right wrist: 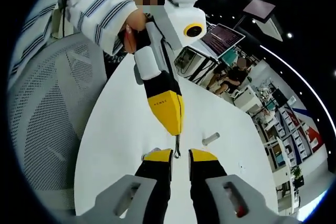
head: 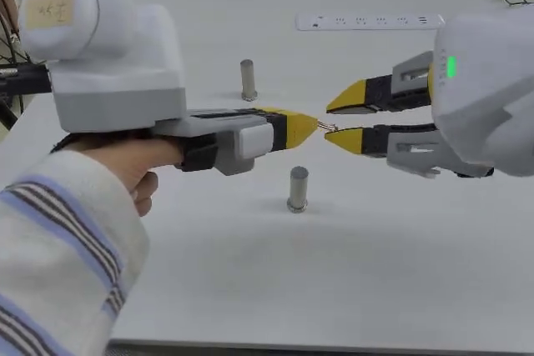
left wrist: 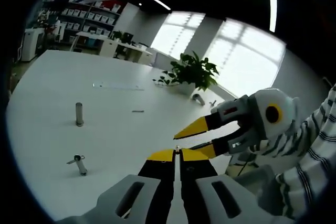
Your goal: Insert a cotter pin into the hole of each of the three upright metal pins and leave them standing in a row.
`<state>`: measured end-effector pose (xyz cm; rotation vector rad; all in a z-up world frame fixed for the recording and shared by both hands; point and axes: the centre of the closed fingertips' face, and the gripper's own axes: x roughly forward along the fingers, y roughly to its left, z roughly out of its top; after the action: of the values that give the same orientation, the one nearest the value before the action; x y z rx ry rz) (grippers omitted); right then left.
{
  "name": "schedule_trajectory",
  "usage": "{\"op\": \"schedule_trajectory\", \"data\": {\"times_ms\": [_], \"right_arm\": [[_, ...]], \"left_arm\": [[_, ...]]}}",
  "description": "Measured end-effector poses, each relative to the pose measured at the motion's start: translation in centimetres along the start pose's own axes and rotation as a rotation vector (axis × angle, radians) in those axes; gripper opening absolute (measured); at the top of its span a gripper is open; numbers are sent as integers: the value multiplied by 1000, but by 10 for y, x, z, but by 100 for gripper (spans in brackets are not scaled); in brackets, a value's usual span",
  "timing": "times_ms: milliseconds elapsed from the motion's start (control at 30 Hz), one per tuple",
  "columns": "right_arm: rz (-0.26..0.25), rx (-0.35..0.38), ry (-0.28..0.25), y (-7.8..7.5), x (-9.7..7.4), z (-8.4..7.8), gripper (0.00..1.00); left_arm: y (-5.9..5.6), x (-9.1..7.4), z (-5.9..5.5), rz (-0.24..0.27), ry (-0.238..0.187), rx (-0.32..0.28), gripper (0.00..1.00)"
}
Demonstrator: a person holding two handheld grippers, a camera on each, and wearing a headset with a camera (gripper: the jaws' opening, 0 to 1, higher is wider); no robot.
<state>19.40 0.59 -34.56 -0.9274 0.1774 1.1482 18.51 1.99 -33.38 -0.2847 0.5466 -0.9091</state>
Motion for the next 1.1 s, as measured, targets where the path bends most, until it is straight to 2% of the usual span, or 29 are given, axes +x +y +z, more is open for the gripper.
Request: {"op": "schedule_trajectory", "data": {"times_ms": [67,233,367,467,500,567,600,700,833,967,1100], "right_arm": [[4,34,-18,-1,0,0,7],[87,220,-52,9,0,-4,11],[143,337,-39,15,-1,-11,11],[186,428,-79,19,-2,-7,14],[185,446,-92,19,-2,-5,13],[207,490,-113,22,-3,-2,13],[207,502,-119,21,-3,-2,12],[217,526,-140,21,-5,1,11],[218,536,-149,22,-7,3,10],[216,539,-165,21,-10,7,8],[222,521,-156,24,-11,7,8]], "left_arm": [[-1,-2,0,-2,-3,19,0],[-5,-5,-1,-12,4,91,0],[-11,-8,-1,-35,1,151,0],[-18,-10,0,-56,-8,193,0],[-19,-10,0,-63,-10,208,0],[-25,-9,0,-78,-10,258,0],[-29,-9,0,-88,-10,294,0],[-35,-9,0,-110,-14,346,0],[-40,-9,-1,-134,-10,376,0],[-40,-8,-5,-146,11,401,0],[-38,-8,-7,-156,22,412,0]]}}
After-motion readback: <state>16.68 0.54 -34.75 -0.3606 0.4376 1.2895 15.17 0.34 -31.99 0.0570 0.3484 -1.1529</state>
